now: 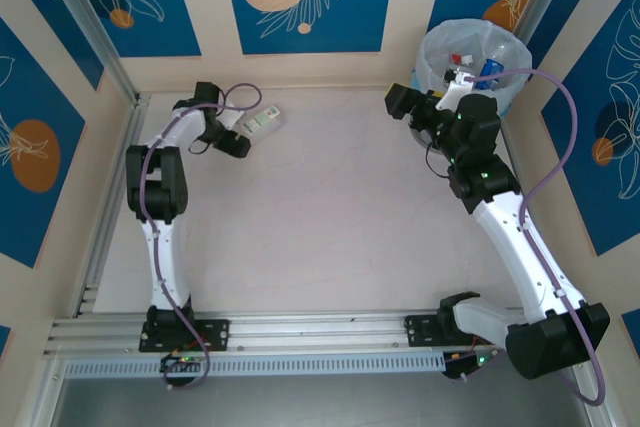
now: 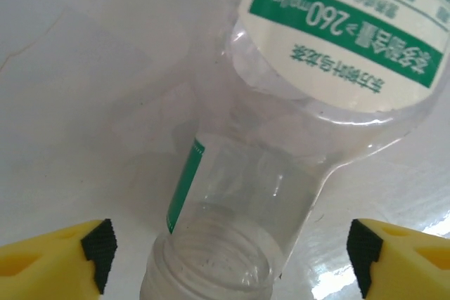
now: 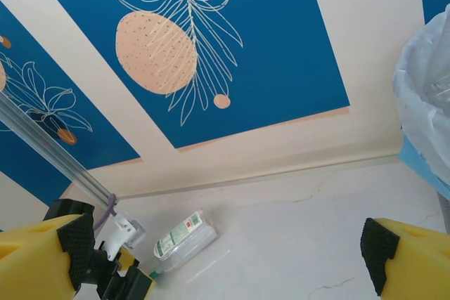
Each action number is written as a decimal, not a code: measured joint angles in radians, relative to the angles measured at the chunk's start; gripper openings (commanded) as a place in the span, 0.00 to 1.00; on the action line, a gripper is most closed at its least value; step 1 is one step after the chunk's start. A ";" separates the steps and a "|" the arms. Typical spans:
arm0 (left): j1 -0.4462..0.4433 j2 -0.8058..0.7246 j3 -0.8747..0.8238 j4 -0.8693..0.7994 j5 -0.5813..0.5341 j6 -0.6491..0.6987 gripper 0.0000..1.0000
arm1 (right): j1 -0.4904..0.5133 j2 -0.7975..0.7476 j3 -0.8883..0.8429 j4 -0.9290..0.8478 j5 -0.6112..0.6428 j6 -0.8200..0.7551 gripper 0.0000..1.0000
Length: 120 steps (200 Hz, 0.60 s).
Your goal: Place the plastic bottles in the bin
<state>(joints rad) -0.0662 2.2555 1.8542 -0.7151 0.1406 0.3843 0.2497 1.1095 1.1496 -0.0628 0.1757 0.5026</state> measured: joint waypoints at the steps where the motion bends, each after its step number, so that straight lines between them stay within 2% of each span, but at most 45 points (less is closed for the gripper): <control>1: 0.000 0.000 0.000 0.000 0.001 0.001 0.79 | 0.000 0.000 0.000 0.000 0.000 0.000 0.99; 39: 0.000 0.005 0.004 -0.005 0.028 0.015 0.63 | 0.000 -0.011 -0.002 -0.002 0.000 0.011 1.00; 95: 0.000 0.037 0.027 -0.008 0.031 0.017 0.58 | 0.000 -0.010 -0.038 0.003 -0.020 0.053 1.00; 120: 0.000 0.050 0.028 -0.011 0.023 0.016 0.59 | 0.000 0.005 -0.044 0.019 -0.045 0.083 0.99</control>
<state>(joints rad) -0.0666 2.3054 1.8820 -0.7265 0.1631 0.4000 0.2497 1.1149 1.1053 -0.0441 0.1310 0.5854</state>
